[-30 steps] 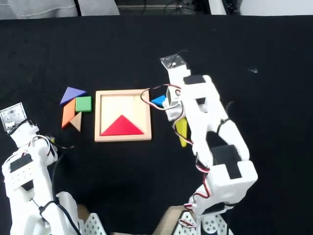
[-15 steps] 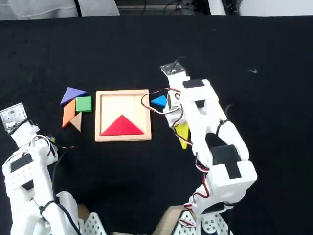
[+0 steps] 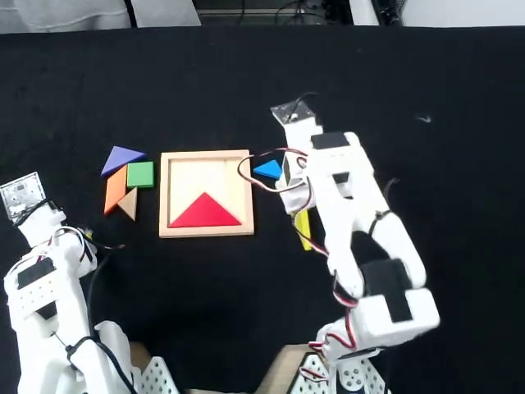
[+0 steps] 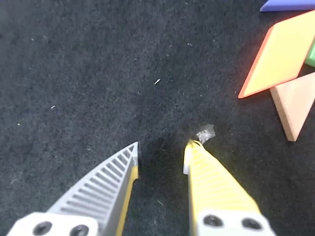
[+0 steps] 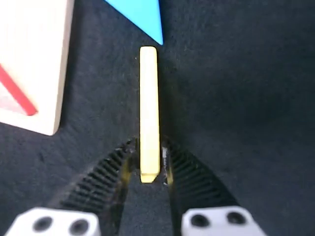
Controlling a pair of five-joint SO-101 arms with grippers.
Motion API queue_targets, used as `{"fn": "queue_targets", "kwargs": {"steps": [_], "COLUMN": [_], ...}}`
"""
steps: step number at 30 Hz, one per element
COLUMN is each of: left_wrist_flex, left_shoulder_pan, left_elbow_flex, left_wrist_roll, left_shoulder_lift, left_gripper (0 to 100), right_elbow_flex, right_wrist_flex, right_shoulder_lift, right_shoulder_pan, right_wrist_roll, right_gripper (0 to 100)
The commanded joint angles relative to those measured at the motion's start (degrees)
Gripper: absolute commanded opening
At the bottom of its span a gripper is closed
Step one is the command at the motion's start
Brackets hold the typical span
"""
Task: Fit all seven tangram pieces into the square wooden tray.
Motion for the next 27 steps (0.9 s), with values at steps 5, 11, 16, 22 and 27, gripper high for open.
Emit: {"fn": "queue_targets", "kwargs": {"steps": [5, 11, 16, 22, 27], "left_wrist_flex": [-0.9, -0.9, -0.9, -0.8, -0.8], "left_shoulder_pan": [0.6, 0.6, 0.6, 0.6, 0.6], "left_elbow_flex": [-0.4, -0.4, -0.4, -0.4, -0.4], "left_wrist_roll": [-0.1, -0.1, -0.1, -0.1, -0.1], "left_shoulder_lift": [-0.4, -0.4, -0.4, -0.4, -0.4], "left_gripper": [16, 16, 16, 16, 16], "right_elbow_flex": [2.2, -4.4, -10.3, -13.8, -23.9], "right_wrist_flex": [-3.8, 2.6, 2.4, -4.9, -5.9], "right_shoulder_lift": [-6.2, -9.7, -15.8, -10.9, -0.3], "right_shoulder_pan": [-0.4, -4.1, -16.2, -22.3, -22.4], "right_wrist_roll": [0.1, -0.6, -11.2, -20.1, -35.3], "right_gripper": [1.1, 1.1, 1.1, 1.1, 1.1]}}
